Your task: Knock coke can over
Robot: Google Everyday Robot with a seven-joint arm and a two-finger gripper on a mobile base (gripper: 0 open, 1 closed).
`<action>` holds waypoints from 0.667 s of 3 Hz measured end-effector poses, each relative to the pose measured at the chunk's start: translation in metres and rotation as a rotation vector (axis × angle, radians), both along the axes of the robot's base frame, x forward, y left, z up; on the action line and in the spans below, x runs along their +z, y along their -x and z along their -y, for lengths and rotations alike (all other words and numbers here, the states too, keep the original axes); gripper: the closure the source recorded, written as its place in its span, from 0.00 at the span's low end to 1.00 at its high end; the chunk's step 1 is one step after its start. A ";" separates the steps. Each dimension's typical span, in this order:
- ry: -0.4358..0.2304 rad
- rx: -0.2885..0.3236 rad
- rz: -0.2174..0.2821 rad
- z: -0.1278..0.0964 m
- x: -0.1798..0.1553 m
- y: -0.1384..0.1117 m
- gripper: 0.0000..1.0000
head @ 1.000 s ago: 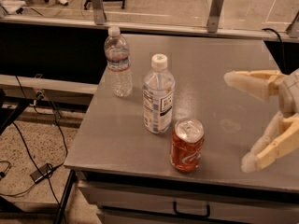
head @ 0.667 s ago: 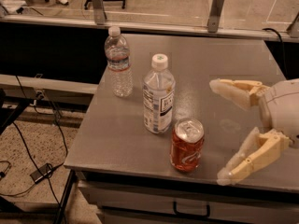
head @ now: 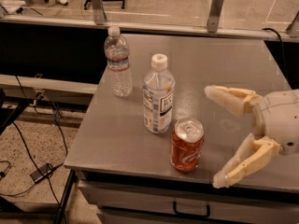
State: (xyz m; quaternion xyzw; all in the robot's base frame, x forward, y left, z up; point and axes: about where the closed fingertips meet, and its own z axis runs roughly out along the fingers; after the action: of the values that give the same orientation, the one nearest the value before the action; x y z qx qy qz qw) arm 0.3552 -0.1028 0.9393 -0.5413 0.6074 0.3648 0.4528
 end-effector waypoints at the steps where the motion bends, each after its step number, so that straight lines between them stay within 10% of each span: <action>1: -0.085 0.039 0.010 -0.011 -0.019 -0.004 0.00; 2: -0.126 0.063 0.030 -0.021 -0.034 -0.006 0.00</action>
Offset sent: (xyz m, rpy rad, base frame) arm 0.0106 0.0278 -0.0542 0.1816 -0.0480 0.0806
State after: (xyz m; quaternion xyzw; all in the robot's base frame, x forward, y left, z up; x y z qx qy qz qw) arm 0.3616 -0.0813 0.9056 -0.5358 0.5590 0.4081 0.4837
